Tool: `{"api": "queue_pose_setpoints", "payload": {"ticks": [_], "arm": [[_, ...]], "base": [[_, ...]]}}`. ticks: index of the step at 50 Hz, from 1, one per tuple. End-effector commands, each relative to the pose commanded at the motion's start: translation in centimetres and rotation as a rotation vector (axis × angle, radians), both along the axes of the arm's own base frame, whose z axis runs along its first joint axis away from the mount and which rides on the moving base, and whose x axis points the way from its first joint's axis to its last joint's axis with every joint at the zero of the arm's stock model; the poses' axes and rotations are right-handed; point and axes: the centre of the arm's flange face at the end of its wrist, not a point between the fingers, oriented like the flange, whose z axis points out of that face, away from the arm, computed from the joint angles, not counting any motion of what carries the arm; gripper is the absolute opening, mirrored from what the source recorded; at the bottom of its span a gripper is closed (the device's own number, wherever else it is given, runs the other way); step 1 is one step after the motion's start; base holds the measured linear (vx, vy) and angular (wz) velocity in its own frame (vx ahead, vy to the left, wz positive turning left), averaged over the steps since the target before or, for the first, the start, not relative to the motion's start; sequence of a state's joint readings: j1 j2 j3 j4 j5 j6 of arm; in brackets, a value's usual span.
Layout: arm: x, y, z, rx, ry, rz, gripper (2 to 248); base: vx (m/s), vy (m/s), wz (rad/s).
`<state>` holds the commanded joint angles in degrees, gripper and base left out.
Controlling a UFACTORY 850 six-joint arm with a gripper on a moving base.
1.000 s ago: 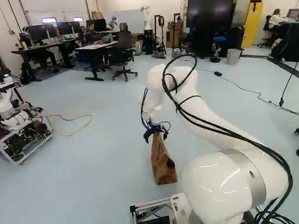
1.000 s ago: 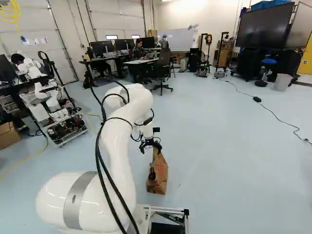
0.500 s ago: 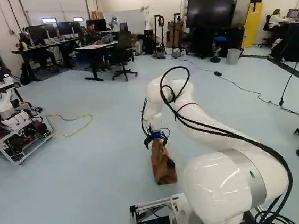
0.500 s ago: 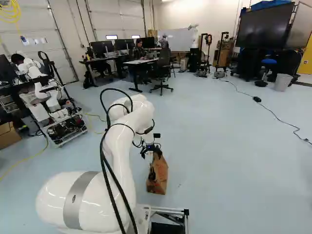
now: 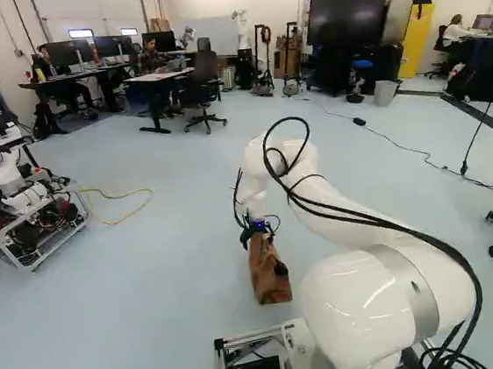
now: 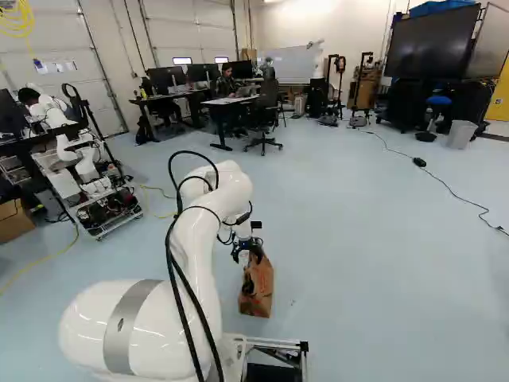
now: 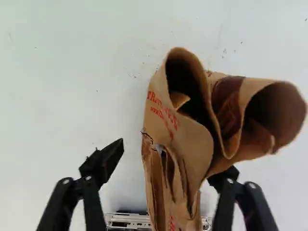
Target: Pick up the grocery bag from the ground
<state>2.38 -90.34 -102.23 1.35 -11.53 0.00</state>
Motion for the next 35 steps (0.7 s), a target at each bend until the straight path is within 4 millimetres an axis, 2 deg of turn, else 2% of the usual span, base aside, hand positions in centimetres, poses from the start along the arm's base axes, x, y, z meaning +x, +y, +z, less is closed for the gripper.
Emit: {"api": "queue_pose_setpoints", "payload": {"ticks": [1, 6, 7, 11, 12, 16, 17, 22, 23, 27, 28, 35], "arm": [[0.0, 0.0, 0.0, 0.0, 0.0, 0.0, 188], [0.0, 0.0, 0.0, 0.0, 0.0, 0.0, 188], [0.0, 0.0, 0.0, 0.0, 0.0, 0.0, 149], [0.0, 0.0, 0.0, 0.0, 0.0, 0.0, 149], [0.0, 0.0, 0.0, 0.0, 0.0, 0.0, 111], [0.0, 0.0, 0.0, 0.0, 0.0, 0.0, 111], [0.0, 0.0, 0.0, 0.0, 0.0, 0.0, 73], [0.0, 0.0, 0.0, 0.0, 0.0, 0.0, 73], [0.0, 0.0, 0.0, 0.0, 0.0, 0.0, 38], [0.0, 0.0, 0.0, 0.0, 0.0, 0.0, 38], [0.0, 0.0, 0.0, 0.0, 0.0, 0.0, 25], [0.0, 0.0, 0.0, 0.0, 0.0, 0.0, 25]], "base": [[0.0, 0.0, 0.0], [0.0, 0.0, 0.0], [0.0, 0.0, 0.0], [0.0, 0.0, 0.0], [0.0, 0.0, 0.0], [0.0, 0.0, 0.0], [0.0, 0.0, 0.0], [0.0, 0.0, 0.0], [0.0, 0.0, 0.0], [0.0, 0.0, 0.0], [0.0, 0.0, 0.0], [0.0, 0.0, 0.0]]}}
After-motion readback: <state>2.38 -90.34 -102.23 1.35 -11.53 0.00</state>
